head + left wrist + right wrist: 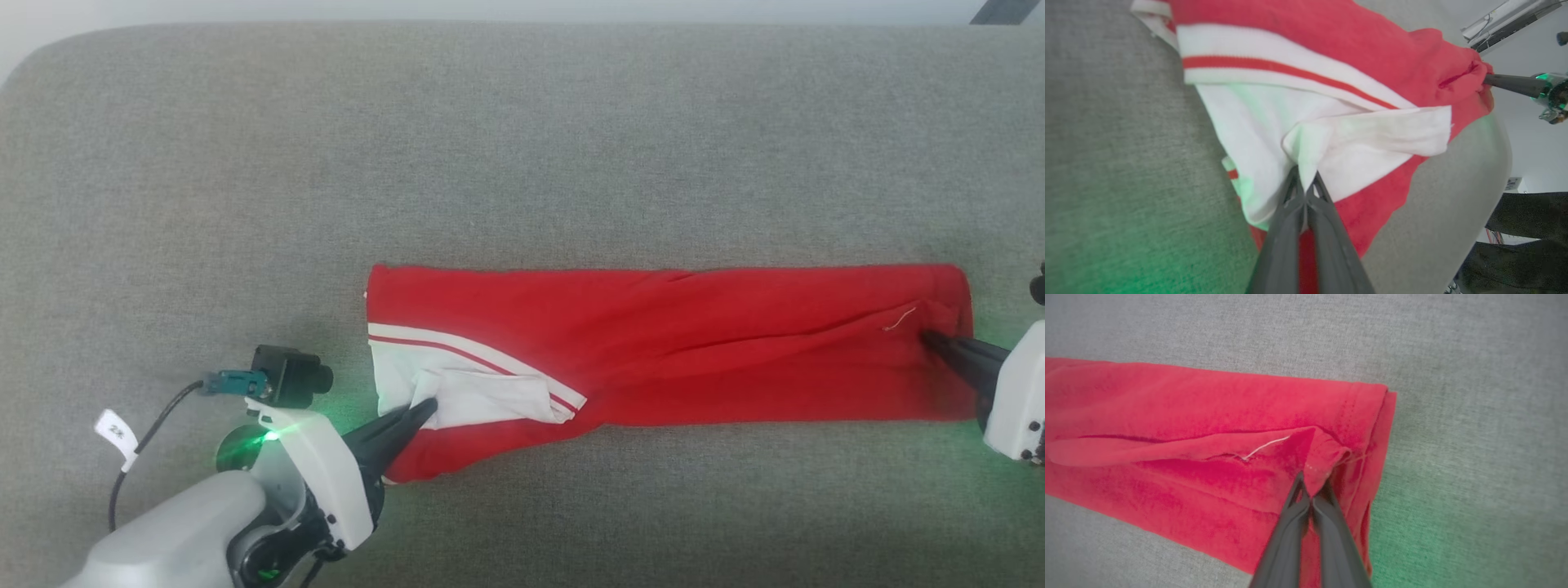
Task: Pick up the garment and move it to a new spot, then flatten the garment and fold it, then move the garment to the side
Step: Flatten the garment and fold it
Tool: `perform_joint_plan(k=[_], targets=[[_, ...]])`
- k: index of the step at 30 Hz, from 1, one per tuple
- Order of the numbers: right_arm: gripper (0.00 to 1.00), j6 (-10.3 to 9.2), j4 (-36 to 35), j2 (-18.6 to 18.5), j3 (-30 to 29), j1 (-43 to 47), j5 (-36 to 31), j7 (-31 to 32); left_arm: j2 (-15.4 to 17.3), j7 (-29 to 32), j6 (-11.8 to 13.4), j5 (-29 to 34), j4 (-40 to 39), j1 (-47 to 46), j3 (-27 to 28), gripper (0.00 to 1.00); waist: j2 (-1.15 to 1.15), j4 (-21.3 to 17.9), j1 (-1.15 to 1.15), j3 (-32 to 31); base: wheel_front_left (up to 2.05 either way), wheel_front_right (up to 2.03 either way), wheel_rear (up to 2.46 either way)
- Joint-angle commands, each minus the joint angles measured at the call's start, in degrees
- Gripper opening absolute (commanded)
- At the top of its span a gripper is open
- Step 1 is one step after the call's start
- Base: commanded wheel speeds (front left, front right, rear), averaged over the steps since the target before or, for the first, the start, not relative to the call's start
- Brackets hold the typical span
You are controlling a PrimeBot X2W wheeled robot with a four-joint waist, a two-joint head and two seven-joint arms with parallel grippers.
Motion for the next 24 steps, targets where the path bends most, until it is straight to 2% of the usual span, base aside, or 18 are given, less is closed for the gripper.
perform_joint_plan(k=[1,2,3,4,11,15,19,24], targets=[[0.38,-0.05,0.20,0.51,0.09,-0.39,-0.19,-0.85,-0.69,-1.16,-0.02,0.14,1.33,0.29,0.16,0.28,0.00,0.09,0.00,-0.08,0.00,0.00,0.00],[0.64,-0.05,0.21,0.40,-0.12,-0.30,-0.16,-1.23,-1.12,-2.15,-0.13,0.36,1.93,0.30,0.36,0.46,0.00,0.22,0.00,-0.19,0.00,0.00,0.00],[0.93,-0.05,0.12,0.28,-0.35,-0.10,0.03,-1.63,-1.43,-3.05,-0.12,0.60,2.44,0.47,0.56,0.94,0.00,0.36,0.00,-0.38,0.00,0.00,0.00],[1.00,-0.05,0.17,0.11,-0.66,0.30,0.56,-1.94,-1.73,-3.99,-0.16,0.95,2.92,0.71,0.71,1.00,0.00,0.54,0.00,-0.64,0.00,0.00,0.00],[1.00,-0.05,0.28,-2.25,-3.32,3.19,3.64,-2.54,-4.35,-7.68,-0.26,1.58,3.24,4.06,6.30,1.00,0.00,2.34,0.00,-2.25,0.00,0.00,0.00],[1.00,-0.05,2.05,-2.86,-5.69,5.10,6.39,-2.27,-7.10,-7.82,-0.31,5.51,2.67,8.54,15.50,1.00,0.00,4.49,0.00,-2.80,0.00,0.00,0.00],[1.00,-0.05,4.38,-3.07,-6.98,6.32,8.55,-0.32,-10.84,-7.86,-0.03,13.90,2.16,13.54,26.24,1.00,0.00,6.62,0.00,-3.21,0.00,0.00,0.00],[1.00,-0.04,7.97,-1.97,-7.17,6.99,9.63,2.11,-15.53,-7.86,1.83,29.37,1.13,18.73,36.24,1.00,0.00,8.88,0.00,-3.69,0.00,0.00,0.00]])
